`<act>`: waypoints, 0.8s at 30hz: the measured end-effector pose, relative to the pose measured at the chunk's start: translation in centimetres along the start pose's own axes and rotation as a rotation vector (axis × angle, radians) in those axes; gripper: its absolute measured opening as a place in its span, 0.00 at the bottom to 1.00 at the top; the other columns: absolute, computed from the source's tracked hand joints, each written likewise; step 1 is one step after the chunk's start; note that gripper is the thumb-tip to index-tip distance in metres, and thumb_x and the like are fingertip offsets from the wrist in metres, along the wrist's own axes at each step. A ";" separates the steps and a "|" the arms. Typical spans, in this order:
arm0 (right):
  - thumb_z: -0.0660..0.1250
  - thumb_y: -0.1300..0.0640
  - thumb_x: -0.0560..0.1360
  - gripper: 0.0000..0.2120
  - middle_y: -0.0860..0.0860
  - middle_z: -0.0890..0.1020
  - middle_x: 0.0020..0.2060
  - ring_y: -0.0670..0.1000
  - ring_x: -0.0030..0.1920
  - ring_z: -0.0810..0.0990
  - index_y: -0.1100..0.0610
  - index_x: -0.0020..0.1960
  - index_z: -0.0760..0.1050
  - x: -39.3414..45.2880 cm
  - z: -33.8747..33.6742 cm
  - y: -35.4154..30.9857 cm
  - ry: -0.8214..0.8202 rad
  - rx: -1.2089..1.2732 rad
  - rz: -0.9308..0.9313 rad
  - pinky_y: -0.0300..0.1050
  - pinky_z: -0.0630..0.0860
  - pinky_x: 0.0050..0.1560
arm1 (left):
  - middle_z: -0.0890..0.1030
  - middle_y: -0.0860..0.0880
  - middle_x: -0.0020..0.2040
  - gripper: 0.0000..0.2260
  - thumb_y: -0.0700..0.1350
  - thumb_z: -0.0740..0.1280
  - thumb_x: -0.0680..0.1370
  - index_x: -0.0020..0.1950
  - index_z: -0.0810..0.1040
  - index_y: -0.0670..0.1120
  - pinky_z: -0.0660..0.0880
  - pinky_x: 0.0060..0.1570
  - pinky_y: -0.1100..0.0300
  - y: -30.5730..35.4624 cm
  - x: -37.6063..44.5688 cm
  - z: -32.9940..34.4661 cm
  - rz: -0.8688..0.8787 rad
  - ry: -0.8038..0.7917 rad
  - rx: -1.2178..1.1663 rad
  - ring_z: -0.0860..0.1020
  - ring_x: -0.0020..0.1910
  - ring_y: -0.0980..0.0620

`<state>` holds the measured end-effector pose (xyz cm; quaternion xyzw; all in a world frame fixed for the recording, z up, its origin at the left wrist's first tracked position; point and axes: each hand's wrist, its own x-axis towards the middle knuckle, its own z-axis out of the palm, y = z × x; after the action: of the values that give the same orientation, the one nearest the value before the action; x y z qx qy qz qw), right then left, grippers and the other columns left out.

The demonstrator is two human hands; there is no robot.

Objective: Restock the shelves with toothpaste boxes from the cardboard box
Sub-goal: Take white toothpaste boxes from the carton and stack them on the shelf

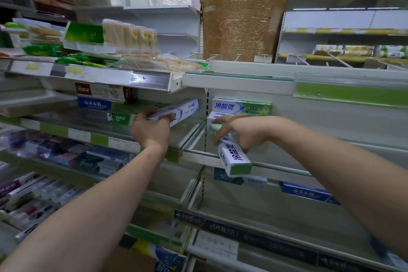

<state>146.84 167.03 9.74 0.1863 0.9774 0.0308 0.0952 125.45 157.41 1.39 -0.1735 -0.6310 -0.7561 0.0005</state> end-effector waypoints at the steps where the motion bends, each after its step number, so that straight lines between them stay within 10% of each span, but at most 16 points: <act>1: 0.77 0.59 0.66 0.31 0.43 0.55 0.78 0.52 0.76 0.58 0.36 0.62 0.75 0.2 0.0 0.2 0.022 0.017 0.003 0.55 0.64 0.72 | 0.83 0.50 0.52 0.16 0.45 0.81 0.67 0.51 0.79 0.51 0.81 0.54 0.52 0.0 0.0 0.0 0.005 0.005 0.010 0.82 0.50 0.50; 8: 0.78 0.40 0.57 0.23 0.45 0.81 0.47 0.48 0.49 0.79 0.47 0.47 0.78 0.4 1.5 1.0 0.282 0.248 0.089 0.50 0.79 0.52 | 0.83 0.50 0.51 0.16 0.43 0.80 0.69 0.51 0.78 0.51 0.80 0.46 0.59 0.3 -0.1 0.1 0.003 -0.010 0.000 0.82 0.49 0.50; 16: 0.77 0.36 0.63 0.32 0.44 0.80 0.53 0.51 0.55 0.76 0.45 0.64 0.78 0.4 1.6 3.9 0.607 0.225 0.270 0.47 0.74 0.56 | 0.83 0.48 0.54 0.17 0.45 0.81 0.68 0.53 0.80 0.50 0.78 0.45 0.60 0.0 0.6 0.3 0.030 -0.007 0.000 0.82 0.51 0.49; 24: 0.75 0.38 0.68 0.27 0.53 0.81 0.49 0.58 0.54 0.77 0.52 0.60 0.78 4.2 3.4 7.1 0.827 0.071 0.468 0.50 0.73 0.54 | 0.81 0.47 0.51 0.12 0.35 0.71 0.74 0.54 0.79 0.47 0.73 0.37 0.68 -0.1 0.4 0.7 0.038 0.018 -0.036 0.80 0.48 0.49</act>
<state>146.24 175.22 6.37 0.3767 0.8654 0.0898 -0.3179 125.25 158.16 1.50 -0.1787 -0.6140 -0.7686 0.0173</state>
